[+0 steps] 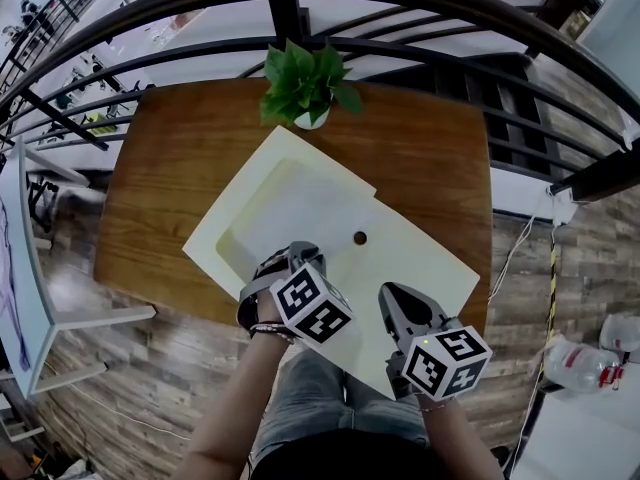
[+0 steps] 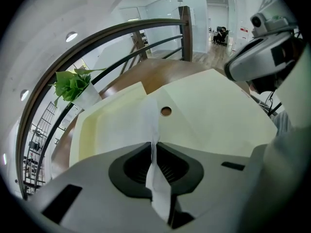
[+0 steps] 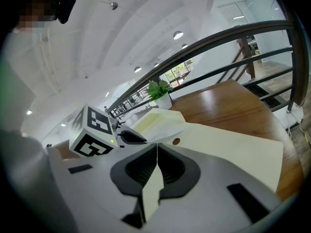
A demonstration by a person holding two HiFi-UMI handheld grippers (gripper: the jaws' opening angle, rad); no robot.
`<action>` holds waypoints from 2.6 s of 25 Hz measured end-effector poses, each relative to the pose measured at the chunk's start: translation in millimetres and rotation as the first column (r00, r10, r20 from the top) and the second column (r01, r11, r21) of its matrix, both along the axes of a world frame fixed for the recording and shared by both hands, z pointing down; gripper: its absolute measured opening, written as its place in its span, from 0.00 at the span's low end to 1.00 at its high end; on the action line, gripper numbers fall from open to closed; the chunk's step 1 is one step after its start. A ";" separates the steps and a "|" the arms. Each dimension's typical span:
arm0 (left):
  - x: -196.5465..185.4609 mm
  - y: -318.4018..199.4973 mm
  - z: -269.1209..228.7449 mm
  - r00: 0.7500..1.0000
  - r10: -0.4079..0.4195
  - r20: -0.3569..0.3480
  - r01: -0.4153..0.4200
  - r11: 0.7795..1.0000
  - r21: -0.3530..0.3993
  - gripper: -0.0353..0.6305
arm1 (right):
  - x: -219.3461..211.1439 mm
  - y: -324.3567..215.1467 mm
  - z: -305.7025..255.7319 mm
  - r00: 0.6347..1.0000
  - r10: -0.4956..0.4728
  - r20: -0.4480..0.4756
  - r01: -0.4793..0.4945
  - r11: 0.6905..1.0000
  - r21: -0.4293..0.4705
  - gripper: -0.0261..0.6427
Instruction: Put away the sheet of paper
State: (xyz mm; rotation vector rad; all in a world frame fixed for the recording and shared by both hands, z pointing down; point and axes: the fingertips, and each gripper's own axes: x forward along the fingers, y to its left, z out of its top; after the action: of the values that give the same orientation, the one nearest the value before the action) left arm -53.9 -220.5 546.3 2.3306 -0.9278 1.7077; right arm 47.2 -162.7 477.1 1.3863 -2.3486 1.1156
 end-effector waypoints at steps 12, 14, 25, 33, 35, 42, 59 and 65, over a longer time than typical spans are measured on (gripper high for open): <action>-4.2 -7.0 11.9 1.000 0.018 0.007 -0.017 0.998 -0.053 0.10 | 4.7 -5.1 -3.5 1.000 0.011 -0.021 -0.011 1.000 0.010 0.08; -5.1 -5.8 14.7 1.000 0.018 0.011 -0.017 0.998 -0.065 0.15 | 5.5 -4.3 -3.5 1.000 0.017 -0.019 -0.017 1.000 0.008 0.08; -10.2 -9.4 16.4 1.000 -0.015 0.002 0.015 0.998 -0.054 0.30 | 5.2 -2.7 -4.7 0.999 0.028 -0.019 -0.028 1.000 0.011 0.08; -4.5 -11.6 -0.6 0.998 -0.014 -0.060 0.014 1.000 -0.002 0.35 | 3.2 -3.4 -7.9 1.000 0.019 -0.019 -0.019 1.000 0.020 0.08; -2.5 -11.0 -9.3 0.996 -0.014 -0.083 0.015 1.000 0.012 0.35 | 2.2 -3.9 -10.5 1.000 0.013 -0.019 -0.012 1.000 0.027 0.08; 1.1 -8.6 -49.0 0.978 -0.062 -0.201 0.074 0.996 0.053 0.35 | -0.8 -15.3 -30.5 1.000 -0.018 -0.023 0.020 0.995 0.095 0.08; 16.6 26.9 -136.4 0.840 -0.074 -0.538 0.158 0.981 0.112 0.34 | -25.2 -11.3 -92.3 0.994 -0.109 -0.004 0.106 0.963 0.249 0.08; 15.6 46.8 -164.3 0.751 -0.048 -0.659 0.181 0.974 0.136 0.26 | -29.0 -0.5 -112.6 0.990 -0.137 -0.024 0.138 0.945 0.297 0.08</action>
State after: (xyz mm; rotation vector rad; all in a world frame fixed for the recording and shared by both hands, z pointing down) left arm -38.3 -173.7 382.0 2.6214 -1.0736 0.6546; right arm 18.2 -163.2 364.5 1.2814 -2.6495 0.7435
